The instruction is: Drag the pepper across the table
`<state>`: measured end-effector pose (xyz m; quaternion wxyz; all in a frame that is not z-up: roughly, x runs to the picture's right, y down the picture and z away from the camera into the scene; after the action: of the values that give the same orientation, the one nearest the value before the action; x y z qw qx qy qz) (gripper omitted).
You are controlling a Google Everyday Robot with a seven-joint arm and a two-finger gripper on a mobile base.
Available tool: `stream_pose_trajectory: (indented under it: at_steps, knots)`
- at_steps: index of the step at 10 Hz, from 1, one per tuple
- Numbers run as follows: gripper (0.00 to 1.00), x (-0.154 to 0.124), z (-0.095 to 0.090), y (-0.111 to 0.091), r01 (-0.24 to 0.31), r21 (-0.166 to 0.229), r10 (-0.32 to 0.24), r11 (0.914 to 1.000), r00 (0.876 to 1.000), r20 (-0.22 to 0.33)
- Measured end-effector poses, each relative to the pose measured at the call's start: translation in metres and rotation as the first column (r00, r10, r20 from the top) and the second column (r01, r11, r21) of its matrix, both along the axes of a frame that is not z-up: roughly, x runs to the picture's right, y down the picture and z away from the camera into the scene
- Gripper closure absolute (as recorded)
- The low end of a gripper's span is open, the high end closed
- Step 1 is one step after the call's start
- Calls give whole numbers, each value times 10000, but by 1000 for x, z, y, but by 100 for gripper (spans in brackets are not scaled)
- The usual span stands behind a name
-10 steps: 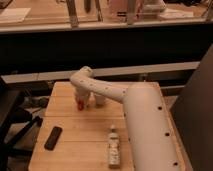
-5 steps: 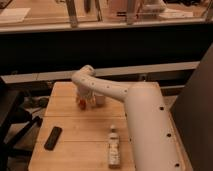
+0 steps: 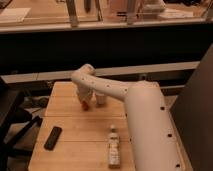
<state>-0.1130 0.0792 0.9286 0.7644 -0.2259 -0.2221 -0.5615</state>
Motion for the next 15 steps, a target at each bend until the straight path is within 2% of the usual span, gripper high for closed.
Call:
stream_pose_trajectory:
  at_steps: [8,12,15]
  knots:
    - [100,21,-12,4,-243,43,245,9997,9984,-511]
    - [100,33,-15,9,-612,-24,609,9981,9961,-644]
    - [100,27,-22,21,-381,2,381,9993,9981,-487]
